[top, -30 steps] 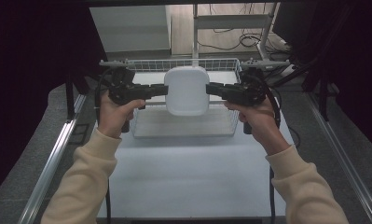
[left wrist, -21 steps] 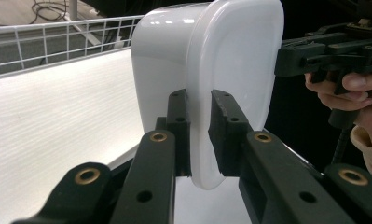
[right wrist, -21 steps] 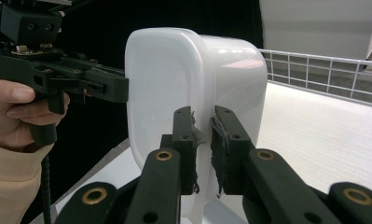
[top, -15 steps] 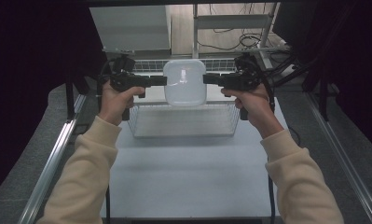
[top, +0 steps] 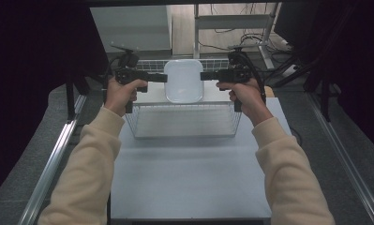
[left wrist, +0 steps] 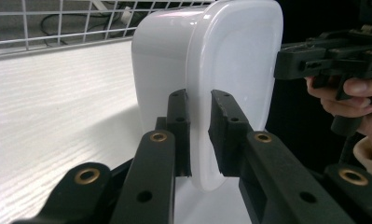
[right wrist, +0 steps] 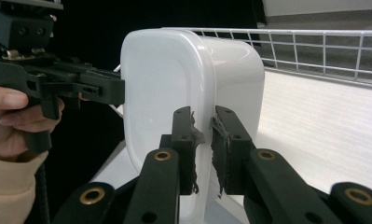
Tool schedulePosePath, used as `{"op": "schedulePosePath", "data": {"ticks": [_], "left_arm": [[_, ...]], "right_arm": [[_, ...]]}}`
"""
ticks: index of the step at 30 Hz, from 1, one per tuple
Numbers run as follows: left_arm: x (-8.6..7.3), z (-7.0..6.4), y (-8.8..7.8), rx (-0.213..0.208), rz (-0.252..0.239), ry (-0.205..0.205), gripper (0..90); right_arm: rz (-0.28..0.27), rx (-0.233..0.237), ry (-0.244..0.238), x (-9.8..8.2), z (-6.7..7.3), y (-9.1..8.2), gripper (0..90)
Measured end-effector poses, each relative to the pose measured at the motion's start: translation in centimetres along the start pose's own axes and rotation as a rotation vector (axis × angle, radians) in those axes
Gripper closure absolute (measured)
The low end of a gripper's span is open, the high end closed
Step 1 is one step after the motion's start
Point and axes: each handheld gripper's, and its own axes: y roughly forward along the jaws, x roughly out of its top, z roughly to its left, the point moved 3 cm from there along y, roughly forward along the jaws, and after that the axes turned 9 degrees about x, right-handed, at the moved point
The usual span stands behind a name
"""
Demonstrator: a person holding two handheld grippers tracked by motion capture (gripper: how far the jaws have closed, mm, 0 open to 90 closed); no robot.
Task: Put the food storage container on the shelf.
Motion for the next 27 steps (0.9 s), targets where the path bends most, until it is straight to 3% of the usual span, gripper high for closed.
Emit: {"op": "schedulePosePath", "data": {"ticks": [4,5,7,8,9,10,11,12,13,14,15,16,22,27], "left_arm": [[1.2,0.9,0.8,-0.040,0.024,-0.065,79.1],[1.2,0.9,0.8,-0.040,0.024,-0.065,78.8],[1.6,1.4,1.2,-0.060,0.035,-0.097,77.9],[2.0,2.1,1.6,-0.072,0.058,-0.132,77.4],[2.0,2.1,1.6,-0.072,0.058,-0.132,76.9],[2.2,2.9,2.0,-0.088,0.074,-0.168,76.4],[2.2,2.9,2.0,-0.088,0.074,-0.168,75.9],[2.4,3.5,2.5,-0.108,0.080,-0.210,75.4],[2.4,3.5,2.5,-0.108,0.080,-0.210,75.0],[2.4,4.2,2.9,-0.130,0.080,-0.252,74.6],[2.4,4.2,2.9,-0.130,0.080,-0.252,74.1],[2.5,4.8,3.4,-0.152,0.084,-0.296,73.8],[2.3,6.1,4.3,-0.185,0.077,-0.363,71.1],[2.0,6.4,4.8,-0.191,0.052,-0.388,68.7]], "right_arm": [[0.014,0.031,0.075,0.7,-1.4,0.4,77.5],[0.014,0.031,0.075,0.7,-1.4,0.4,77.5],[0.015,0.030,0.137,1.3,-2.5,0.9,75.7],[0.014,0.034,0.155,1.4,-2.8,1.1,75.2],[0.013,0.037,0.174,1.6,-3.1,1.3,74.7],[0.011,0.038,0.188,1.7,-3.3,1.5,74.3],[0.011,0.038,0.188,1.7,-3.3,1.5,74.3],[0.005,0.034,0.222,1.9,-3.9,2.0,73.4],[0.005,0.034,0.222,1.9,-3.9,2.0,73.4],[-0.001,0.031,0.251,2.1,-4.5,2.4,72.7],[-0.001,0.031,0.251,2.1,-4.5,2.4,72.7],[-0.009,0.027,0.276,2.2,-4.9,2.7,72.5],[-0.044,0.028,0.320,2.1,-6.0,3.4,71.3],[-0.047,0.017,0.334,2.0,-6.3,3.8,69.3]]}}
